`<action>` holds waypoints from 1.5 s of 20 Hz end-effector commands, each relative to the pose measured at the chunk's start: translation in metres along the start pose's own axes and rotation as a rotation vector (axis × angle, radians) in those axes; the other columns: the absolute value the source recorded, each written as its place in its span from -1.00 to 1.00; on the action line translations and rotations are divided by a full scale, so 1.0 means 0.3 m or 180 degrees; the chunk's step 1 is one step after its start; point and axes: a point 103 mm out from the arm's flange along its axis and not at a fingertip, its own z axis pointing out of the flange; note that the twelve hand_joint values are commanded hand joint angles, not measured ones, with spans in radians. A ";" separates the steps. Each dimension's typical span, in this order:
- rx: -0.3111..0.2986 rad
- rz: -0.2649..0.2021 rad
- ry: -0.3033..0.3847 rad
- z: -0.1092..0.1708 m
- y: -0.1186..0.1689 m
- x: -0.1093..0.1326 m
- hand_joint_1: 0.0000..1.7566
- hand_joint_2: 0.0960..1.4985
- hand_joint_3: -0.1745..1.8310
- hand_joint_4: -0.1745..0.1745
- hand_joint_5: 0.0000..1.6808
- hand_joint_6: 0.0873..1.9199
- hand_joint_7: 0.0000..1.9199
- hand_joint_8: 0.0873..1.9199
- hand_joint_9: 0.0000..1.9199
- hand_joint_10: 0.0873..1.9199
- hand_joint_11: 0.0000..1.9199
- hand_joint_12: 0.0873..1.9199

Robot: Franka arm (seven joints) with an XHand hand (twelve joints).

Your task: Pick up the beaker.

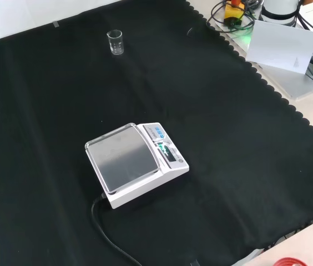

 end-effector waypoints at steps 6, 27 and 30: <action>0.0344 0.0009 -0.0297 0.253 0.027 0.050 -0.17 -0.02 -0.27 -0.21 -0.45 -0.63 -0.55 -0.36 -0.44 -0.27 -0.88 0.46; 0.0952 0.0151 -0.0536 0.424 0.030 0.010 -0.24 -0.11 -0.31 -0.09 -0.68 -0.87 -0.92 -0.37 -0.76 -0.18 -1.00 0.49; 0.1058 0.0141 -0.0659 0.469 0.011 0.001 -0.24 -0.11 -0.32 -0.10 -0.67 -0.87 -0.91 -0.37 -0.76 -0.18 -1.00 0.49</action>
